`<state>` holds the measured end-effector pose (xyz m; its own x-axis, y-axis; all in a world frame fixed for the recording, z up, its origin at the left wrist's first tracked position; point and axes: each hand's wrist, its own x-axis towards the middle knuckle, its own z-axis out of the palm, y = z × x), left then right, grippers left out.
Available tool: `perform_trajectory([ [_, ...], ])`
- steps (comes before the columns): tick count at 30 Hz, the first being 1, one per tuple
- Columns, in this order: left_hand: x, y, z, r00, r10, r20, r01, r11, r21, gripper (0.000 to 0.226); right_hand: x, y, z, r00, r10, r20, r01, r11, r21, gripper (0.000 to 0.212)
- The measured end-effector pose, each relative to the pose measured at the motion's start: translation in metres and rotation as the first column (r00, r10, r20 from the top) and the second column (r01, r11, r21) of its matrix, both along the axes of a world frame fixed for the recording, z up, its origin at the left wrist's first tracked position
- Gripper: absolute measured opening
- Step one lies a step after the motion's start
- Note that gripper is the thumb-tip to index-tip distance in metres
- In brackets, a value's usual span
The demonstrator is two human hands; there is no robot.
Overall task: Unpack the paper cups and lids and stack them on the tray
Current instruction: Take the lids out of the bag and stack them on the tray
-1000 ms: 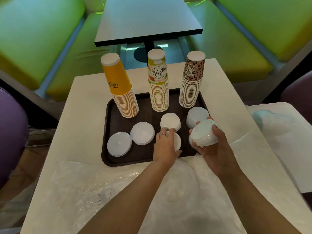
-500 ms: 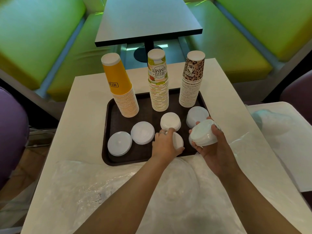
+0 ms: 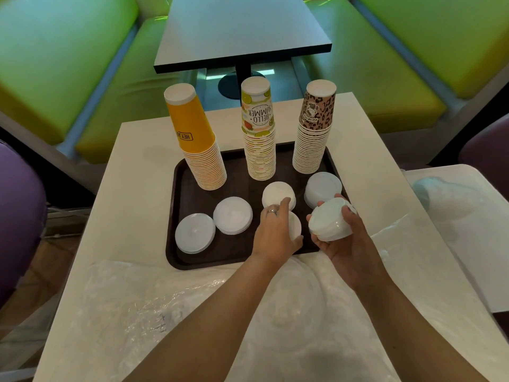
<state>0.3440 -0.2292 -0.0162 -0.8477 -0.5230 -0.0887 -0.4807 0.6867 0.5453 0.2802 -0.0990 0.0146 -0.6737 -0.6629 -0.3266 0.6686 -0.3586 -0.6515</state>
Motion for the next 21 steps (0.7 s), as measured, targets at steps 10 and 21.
perform_trajectory([
  [10, 0.002, -0.001, -0.009, 1.0, 0.013, -0.024, -0.013, 1.0, 0.018, 0.076, 0.0, -0.001, -0.001, 1.0, -0.006, 0.007, 0.006, 0.999, 0.031, 0.104],
  [21, 0.018, -0.008, -0.001, 0.995, 0.032, -0.098, -0.035, 0.999, -0.023, 0.086, 0.0, -0.001, 0.001, 0.999, -0.023, 0.031, 0.021, 0.999, 0.05, 0.096],
])
